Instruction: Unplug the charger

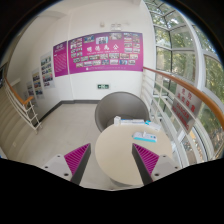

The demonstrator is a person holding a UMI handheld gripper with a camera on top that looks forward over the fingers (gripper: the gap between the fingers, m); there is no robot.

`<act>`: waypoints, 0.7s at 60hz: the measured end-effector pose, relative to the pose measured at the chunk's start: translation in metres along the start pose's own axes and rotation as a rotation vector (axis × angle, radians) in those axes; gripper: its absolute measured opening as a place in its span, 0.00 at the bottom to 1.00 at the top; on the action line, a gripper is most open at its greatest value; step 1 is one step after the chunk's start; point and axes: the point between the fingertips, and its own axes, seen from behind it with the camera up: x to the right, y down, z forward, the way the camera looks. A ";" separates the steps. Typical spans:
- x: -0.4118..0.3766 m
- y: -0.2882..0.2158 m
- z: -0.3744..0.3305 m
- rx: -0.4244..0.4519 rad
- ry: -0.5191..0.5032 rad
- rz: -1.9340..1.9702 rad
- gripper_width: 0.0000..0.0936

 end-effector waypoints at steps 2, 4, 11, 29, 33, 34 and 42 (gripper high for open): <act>-0.001 0.003 0.000 -0.011 -0.003 0.006 0.91; -0.002 0.007 0.002 -0.022 -0.006 0.011 0.91; 0.014 0.028 0.040 -0.058 -0.008 0.023 0.92; 0.109 0.097 0.154 -0.141 0.106 0.107 0.92; 0.149 0.097 0.194 -0.129 0.151 0.136 0.92; 0.148 0.101 0.202 -0.126 0.164 0.143 0.92; 0.206 0.097 0.289 -0.082 0.255 0.159 0.92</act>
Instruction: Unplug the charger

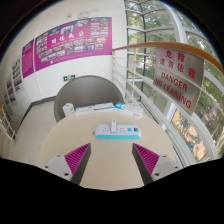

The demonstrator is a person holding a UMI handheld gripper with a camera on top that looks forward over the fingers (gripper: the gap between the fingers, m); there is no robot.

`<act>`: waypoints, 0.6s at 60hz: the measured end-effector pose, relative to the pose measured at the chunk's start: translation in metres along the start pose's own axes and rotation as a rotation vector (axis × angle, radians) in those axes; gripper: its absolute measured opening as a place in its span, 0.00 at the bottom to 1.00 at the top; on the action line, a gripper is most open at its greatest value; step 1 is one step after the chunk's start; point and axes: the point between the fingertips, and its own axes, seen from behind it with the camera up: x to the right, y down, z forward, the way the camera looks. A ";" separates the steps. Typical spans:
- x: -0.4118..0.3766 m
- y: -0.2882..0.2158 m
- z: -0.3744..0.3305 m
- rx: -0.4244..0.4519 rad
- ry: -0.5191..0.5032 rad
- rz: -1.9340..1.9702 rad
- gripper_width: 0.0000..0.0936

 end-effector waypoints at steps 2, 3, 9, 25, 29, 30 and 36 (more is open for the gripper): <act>0.004 -0.005 0.023 0.010 0.018 0.002 0.92; 0.006 -0.007 0.034 0.017 0.026 0.003 0.92; 0.012 -0.020 0.096 0.055 0.060 0.012 0.91; 0.019 -0.038 0.179 0.135 0.109 0.029 0.44; 0.017 -0.043 0.184 0.165 0.105 0.022 0.26; 0.014 -0.043 0.185 0.167 0.093 0.023 0.22; 0.014 -0.043 0.185 0.176 0.112 -0.006 0.13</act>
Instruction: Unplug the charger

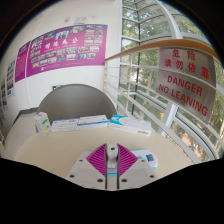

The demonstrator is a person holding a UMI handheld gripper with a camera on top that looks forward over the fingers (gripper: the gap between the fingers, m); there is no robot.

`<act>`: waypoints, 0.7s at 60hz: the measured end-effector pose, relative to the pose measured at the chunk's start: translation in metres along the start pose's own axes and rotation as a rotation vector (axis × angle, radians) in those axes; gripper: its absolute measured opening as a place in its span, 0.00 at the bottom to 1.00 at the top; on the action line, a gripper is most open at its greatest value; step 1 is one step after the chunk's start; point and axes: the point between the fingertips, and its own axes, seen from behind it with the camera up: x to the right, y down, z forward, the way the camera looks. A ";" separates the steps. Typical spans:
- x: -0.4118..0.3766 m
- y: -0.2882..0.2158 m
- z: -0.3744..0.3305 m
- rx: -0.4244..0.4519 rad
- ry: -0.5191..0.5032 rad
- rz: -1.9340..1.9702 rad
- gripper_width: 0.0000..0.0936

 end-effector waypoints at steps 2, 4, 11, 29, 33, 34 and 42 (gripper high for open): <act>0.002 -0.001 0.000 0.000 0.009 0.009 0.11; 0.002 -0.002 0.000 -0.001 0.010 0.030 0.09; 0.001 -0.001 0.000 -0.006 0.001 0.060 0.05; 0.012 -0.072 -0.029 0.200 0.035 0.045 0.04; 0.005 -0.169 -0.056 0.386 0.026 -0.036 0.04; 0.002 -0.180 -0.063 0.400 0.008 -0.026 0.04; 0.018 -0.216 -0.070 0.397 -0.045 0.037 0.05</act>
